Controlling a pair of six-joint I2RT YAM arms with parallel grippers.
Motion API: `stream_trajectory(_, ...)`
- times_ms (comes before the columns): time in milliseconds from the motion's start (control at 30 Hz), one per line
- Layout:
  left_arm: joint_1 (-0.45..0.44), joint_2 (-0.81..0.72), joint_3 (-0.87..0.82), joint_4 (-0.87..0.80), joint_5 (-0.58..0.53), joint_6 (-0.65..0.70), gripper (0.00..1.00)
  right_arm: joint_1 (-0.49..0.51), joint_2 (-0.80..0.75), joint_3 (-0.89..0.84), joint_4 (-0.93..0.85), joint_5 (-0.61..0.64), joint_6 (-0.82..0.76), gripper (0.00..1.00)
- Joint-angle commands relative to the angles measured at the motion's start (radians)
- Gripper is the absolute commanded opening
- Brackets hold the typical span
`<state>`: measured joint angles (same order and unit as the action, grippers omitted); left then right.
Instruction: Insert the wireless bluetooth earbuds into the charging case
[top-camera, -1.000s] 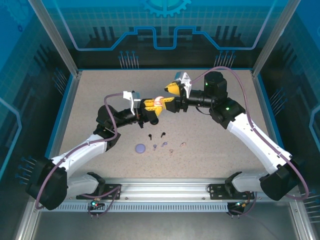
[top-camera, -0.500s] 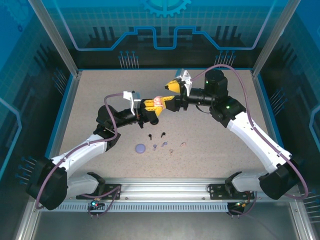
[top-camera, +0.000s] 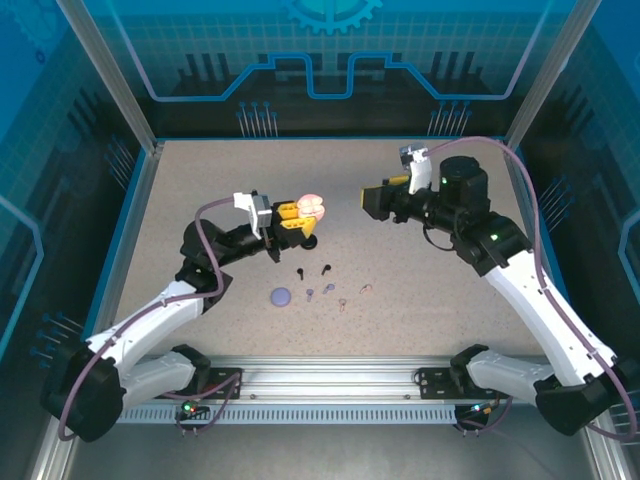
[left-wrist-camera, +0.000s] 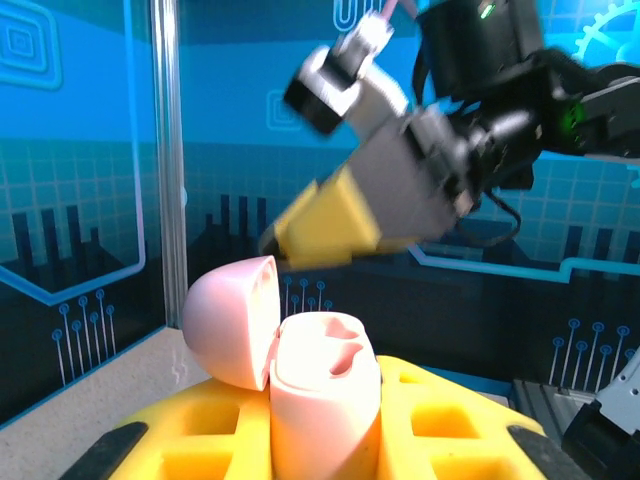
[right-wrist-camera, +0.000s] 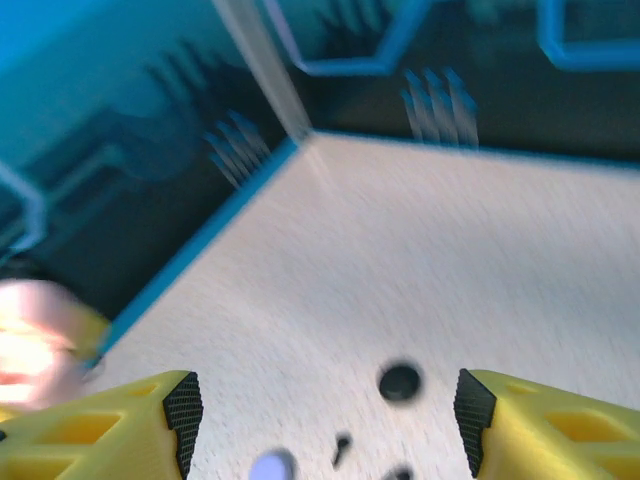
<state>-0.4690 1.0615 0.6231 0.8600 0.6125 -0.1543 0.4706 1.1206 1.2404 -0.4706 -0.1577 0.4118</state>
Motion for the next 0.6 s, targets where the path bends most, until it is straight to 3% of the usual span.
stream_trajectory(0, -0.007, -0.032, -0.02, 0.005, -0.025, 0.033, 0.0, 0.007, 0.051, -0.092, -0.234, 0.172, 0.194, 0.7)
stream_trajectory(300, -0.008, -0.071, -0.041, 0.006, -0.027, 0.036, 0.0, 0.163, 0.245, -0.229, -0.205, 0.301, 0.453, 0.65)
stream_trajectory(567, -0.007, -0.141, -0.069, -0.043, -0.033, 0.056, 0.0, 0.193, 0.366, -0.296, -0.112, 0.27, 0.581, 0.57)
